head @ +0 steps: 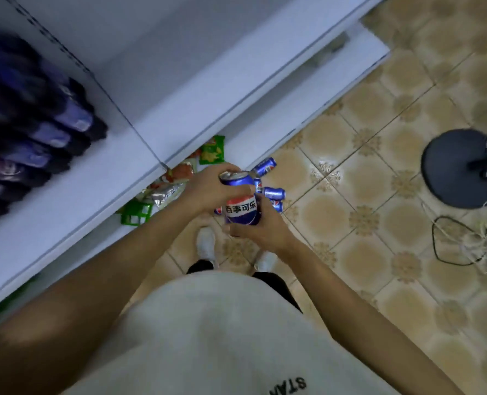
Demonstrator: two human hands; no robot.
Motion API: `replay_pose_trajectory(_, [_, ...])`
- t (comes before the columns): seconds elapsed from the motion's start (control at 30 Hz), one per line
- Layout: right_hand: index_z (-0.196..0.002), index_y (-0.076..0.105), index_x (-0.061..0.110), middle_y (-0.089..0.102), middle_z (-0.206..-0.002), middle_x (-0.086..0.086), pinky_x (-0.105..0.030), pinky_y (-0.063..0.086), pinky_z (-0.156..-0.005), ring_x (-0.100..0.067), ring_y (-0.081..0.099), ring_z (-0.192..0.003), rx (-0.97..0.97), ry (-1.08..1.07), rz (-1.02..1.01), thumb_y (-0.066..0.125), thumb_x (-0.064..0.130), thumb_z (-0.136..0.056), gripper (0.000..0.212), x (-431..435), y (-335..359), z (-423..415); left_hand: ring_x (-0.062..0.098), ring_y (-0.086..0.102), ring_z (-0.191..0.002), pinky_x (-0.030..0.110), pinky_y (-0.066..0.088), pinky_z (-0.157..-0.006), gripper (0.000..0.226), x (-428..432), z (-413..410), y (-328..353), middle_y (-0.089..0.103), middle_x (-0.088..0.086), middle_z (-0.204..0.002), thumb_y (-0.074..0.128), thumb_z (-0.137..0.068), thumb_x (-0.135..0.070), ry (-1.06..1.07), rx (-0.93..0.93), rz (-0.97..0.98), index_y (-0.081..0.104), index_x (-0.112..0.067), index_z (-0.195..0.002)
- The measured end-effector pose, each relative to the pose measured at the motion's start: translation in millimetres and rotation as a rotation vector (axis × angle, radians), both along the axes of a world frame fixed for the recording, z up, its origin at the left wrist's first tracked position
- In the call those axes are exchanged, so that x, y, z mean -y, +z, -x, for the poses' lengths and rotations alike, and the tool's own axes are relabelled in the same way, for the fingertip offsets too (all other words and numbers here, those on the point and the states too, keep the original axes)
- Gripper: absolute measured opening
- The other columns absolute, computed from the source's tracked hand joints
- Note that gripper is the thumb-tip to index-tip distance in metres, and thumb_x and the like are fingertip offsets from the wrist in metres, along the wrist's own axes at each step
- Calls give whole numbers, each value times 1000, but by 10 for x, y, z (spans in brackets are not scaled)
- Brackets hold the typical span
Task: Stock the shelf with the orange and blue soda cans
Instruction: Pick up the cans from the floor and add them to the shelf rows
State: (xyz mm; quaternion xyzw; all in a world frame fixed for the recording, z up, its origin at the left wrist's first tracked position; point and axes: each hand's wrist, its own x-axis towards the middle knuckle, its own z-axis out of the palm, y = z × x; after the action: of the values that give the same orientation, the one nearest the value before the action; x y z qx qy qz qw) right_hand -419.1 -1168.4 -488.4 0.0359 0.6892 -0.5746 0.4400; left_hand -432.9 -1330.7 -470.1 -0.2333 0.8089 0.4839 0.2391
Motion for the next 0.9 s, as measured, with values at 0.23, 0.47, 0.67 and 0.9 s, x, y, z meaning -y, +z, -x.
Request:
replay_pose_trajectory(0.23, [-114, 55, 13, 69, -103, -7, -37, 58, -81, -19, 68, -92, -141, -56, -27, 87, 29, -52, 71, 194, 563, 89, 9, 59, -108, 32, 52, -92, 79, 71, -223, 714, 58, -2, -129, 72, -67, -63, 181, -170, -162, 48, -27, -134])
replay_pose_trajectory(0.47, [-115, 50, 13, 65, -100, 2, -12, 51, -60, -2, 63, -82, -337, -66, 101, 82, 11, -69, 56, 338, 1389, 473, 5, 56, -116, 38, 50, -97, 106, -22, -623, 972, 54, -14, -130, 88, -50, -46, 167, -392, -214, 29, -43, -138])
replay_pose_trajectory(0.67, [-117, 47, 16, 63, -101, 6, -13, 52, -63, -1, 63, -86, -546, -9, 190, 83, 16, -68, 61, 479, 1957, 520, 2, 60, -104, 17, 52, -82, 75, -251, -338, 1459, 57, -16, -114, 76, -75, -5, 447, -717, -138, 34, -22, -135])
replay_pose_trajectory(0.9, [-134, 37, 29, 56, -113, 16, -14, 52, -78, 2, 58, -100, -849, 125, 290, 80, 37, -70, 77, 753, 2885, 529, -4, 61, -100, 13, 49, -78, 58, -56, -384, 2051, 59, -16, -110, 73, -77, -18, 647, -1034, -153, 39, -25, -123])
